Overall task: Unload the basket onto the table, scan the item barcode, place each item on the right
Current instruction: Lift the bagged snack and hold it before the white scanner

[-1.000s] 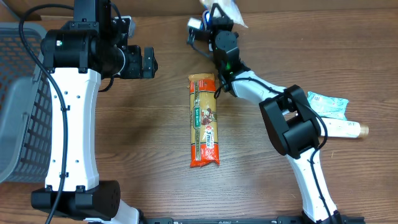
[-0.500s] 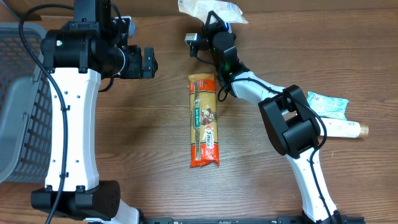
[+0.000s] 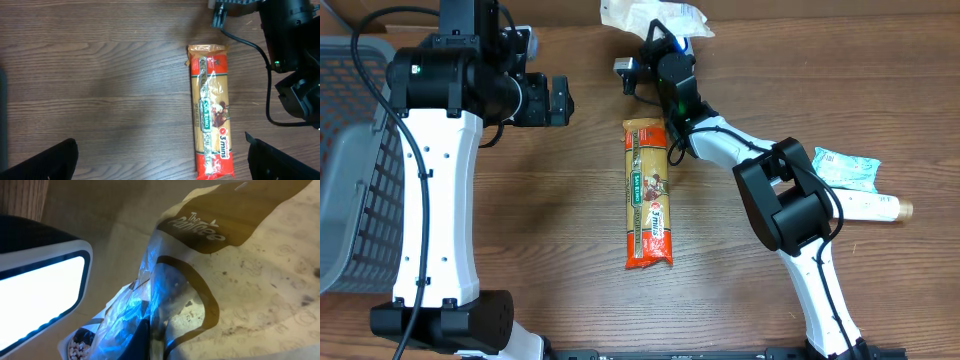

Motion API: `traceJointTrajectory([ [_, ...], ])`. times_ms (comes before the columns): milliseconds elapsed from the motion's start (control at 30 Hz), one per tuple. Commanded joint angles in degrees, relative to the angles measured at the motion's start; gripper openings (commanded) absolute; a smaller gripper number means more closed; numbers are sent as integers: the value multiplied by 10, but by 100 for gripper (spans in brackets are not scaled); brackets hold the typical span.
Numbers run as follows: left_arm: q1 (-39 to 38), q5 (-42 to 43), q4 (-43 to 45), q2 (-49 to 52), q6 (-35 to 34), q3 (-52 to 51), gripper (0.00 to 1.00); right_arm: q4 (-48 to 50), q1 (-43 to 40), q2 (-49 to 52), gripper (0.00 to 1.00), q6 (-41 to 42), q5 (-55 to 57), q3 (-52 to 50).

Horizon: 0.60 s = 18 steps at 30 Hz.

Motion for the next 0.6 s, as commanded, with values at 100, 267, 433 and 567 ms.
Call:
traceJointTrajectory([
  [100, -2, -2, 0, 2, 13, 2, 99, 7, 3, -64, 4, 131, 19, 10],
  [267, -5, -2, 0, 2, 13, 2, 100, 5, 6, -140, 4, 270, 66, 10],
  [433, -7, -2, 0, 2, 13, 2, 100, -163, 26, -247, 4, 593, 146, 10],
  [567, -6, -2, 0, 2, 13, 2, 100, -414, 32, -347, 4, 826, 27, 10],
])
